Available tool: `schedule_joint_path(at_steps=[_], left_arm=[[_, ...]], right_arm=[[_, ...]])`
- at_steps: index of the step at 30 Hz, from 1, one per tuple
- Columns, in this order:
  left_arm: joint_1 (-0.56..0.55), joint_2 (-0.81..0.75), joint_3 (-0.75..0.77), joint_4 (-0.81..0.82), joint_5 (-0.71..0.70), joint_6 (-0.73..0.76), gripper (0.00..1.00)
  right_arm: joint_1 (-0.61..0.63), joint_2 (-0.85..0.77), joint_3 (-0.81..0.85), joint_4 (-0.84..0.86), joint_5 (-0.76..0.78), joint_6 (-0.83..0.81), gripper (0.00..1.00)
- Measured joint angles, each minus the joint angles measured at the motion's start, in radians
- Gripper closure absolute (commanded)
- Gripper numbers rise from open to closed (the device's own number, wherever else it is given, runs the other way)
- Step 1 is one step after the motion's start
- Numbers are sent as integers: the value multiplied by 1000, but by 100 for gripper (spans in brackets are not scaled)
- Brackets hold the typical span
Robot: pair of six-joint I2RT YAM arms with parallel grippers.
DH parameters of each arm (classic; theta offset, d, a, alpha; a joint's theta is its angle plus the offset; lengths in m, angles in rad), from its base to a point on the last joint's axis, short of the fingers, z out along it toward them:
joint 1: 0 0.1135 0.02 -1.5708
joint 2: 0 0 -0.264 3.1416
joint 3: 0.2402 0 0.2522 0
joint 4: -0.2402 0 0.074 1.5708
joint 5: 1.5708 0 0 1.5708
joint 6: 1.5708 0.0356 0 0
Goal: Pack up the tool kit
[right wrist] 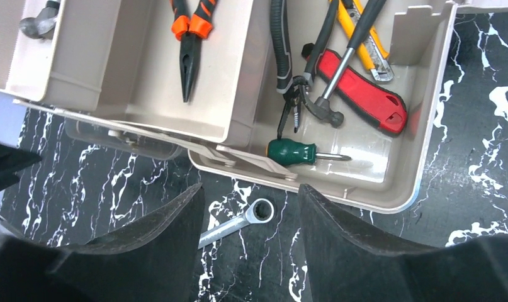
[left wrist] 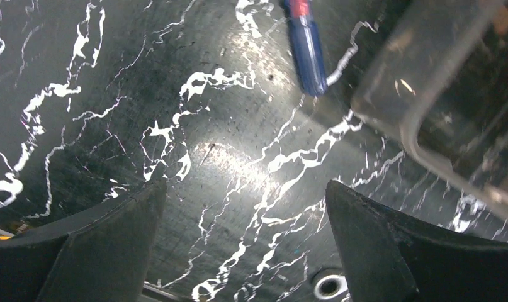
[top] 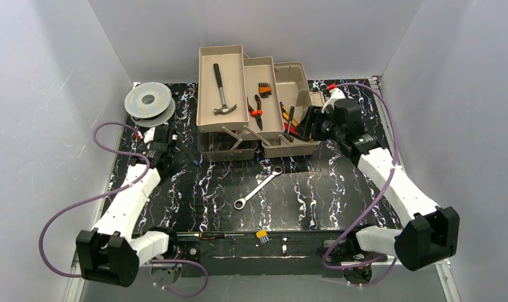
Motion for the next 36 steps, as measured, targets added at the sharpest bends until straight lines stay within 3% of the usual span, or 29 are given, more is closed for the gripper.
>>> schedule_joint_path(at_steps=[5,8,16,22,31,32,36], left_arm=[[67,144,5,55,6,-146,3],[87,257,41,71,4,-219,10],[129,565,250,67,7,-329,20],[143,648,275,75,19,-370,23],[145,735,297,77,64,-410,38],[145,737,298,76,64,-412,42],[145,738,300,61,61,-438,72]], right_arm=[[1,-37,-32,32,-27,8,38],[1,-38,-34,47,-29,9,38],[1,-60,-64,71,-44,13,38],[2,-77,-73,84,-46,16,39],[2,-78,-76,95,-46,16,38],[2,-78,-77,96,-45,16,39],[2,-84,-77,97,-45,16,39]])
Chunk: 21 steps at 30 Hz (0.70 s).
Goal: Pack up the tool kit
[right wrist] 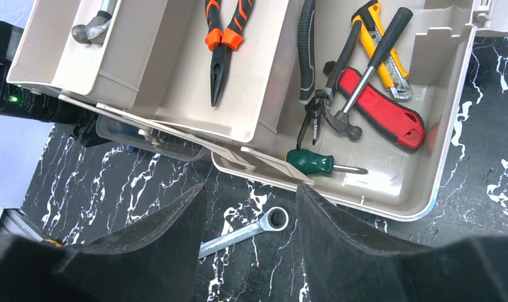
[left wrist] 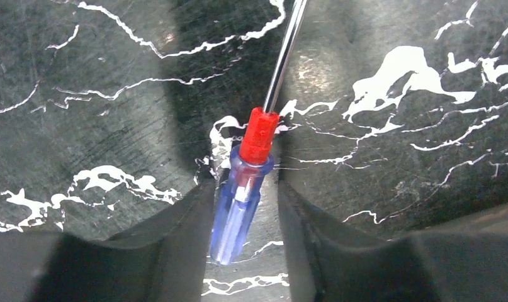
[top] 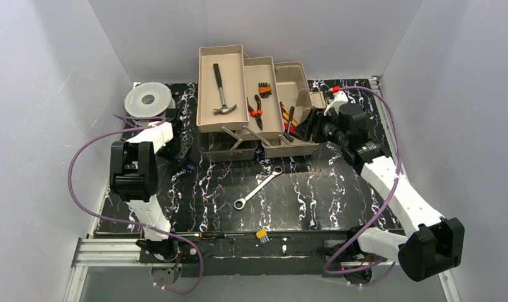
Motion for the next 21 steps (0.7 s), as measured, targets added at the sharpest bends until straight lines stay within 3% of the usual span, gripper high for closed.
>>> schedule_joint_path(at_steps=[4,5,9,13,17,21], left_arm=[[0,0,0,-10,-8,-28,98],[0,-1,0,-11,-10,-34,100],[0,-24,-7,-25,-39,-40,100],[0,-142,-25,-43,-82,-20,100],[0,-324,-1,-24,-95,96,100],[0,-420,116,7,-57,268,100]], right_arm=[[0,-5,0,1,0,0,39],[0,-5,-1,1,0,0,39],[0,-5,-1,1,0,0,39],[0,-5,-2,1,0,0,39],[0,-5,-2,1,-2,0,39],[0,-5,-2,1,-6,0,40]])
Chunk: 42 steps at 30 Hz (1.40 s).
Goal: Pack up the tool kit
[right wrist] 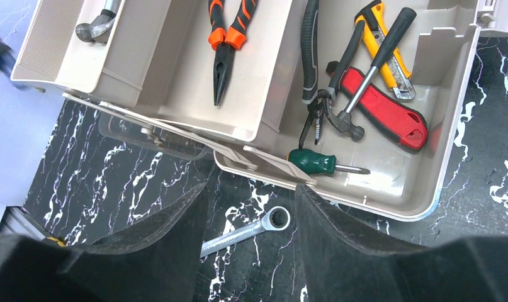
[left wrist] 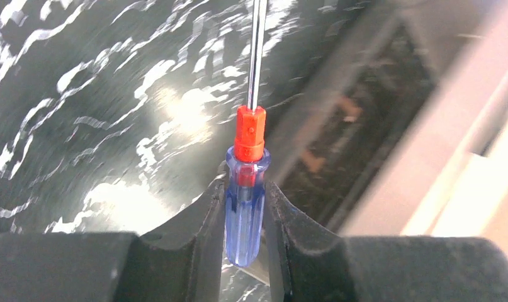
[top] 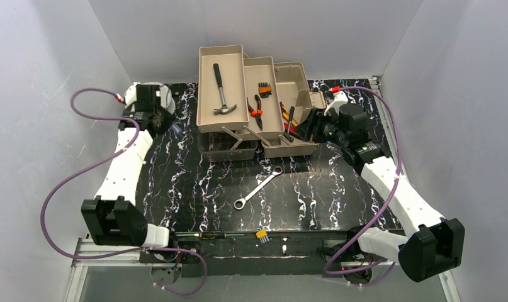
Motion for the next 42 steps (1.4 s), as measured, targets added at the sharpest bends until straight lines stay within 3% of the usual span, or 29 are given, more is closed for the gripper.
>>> schedule_joint_path(at_steps=[7,14,20,29,35,42], left_arm=[[0,-79,149,165,273,229,100],[0,127,435,222,584,270,100],[-9,310,569,204,732,275,100],[-37,435,700,115,756,317,100],[-124,608,984,-65,618,468,98],[-183,651,1003,-186,475,560,100]], right_arm=[[0,0,0,1,-12,0,41],[0,0,0,3,-20,-1,41],[0,0,0,3,-19,-2,41],[0,0,0,3,-16,-8,41],[0,2,0,4,-15,-8,41],[1,4,0,5,-14,-9,41]])
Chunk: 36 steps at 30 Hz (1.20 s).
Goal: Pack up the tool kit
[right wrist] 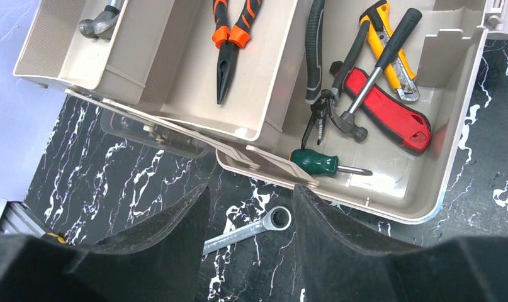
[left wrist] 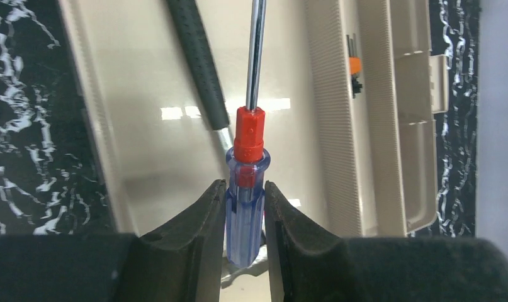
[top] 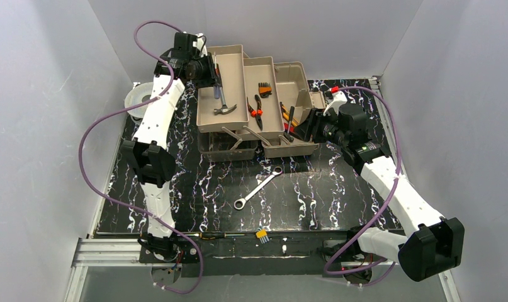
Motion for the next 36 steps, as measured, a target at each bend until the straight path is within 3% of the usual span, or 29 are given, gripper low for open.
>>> schedule_joint_path(at_steps=[12,14,16,18,23,27,36], left_arm=[[12,0,-17,-18,-156,51,99],[12,0,-29,-21,-178,58,87],[12,0,-37,-27,-193,62,59],[12,0,-38,-28,-195,66,42],[5,0,-38,1,-139,50,14],[3,-11,-47,24,-104,37,2],[7,-265,-236,108,-80,24,2]], right_arm=[[0,2,0,0,3,0,41],[0,2,0,1,3,0,41],[0,3,0,1,5,0,41],[0,6,0,1,7,0,41],[0,11,0,1,12,0,41],[0,12,0,1,17,0,41],[0,11,0,-1,22,1,41]])
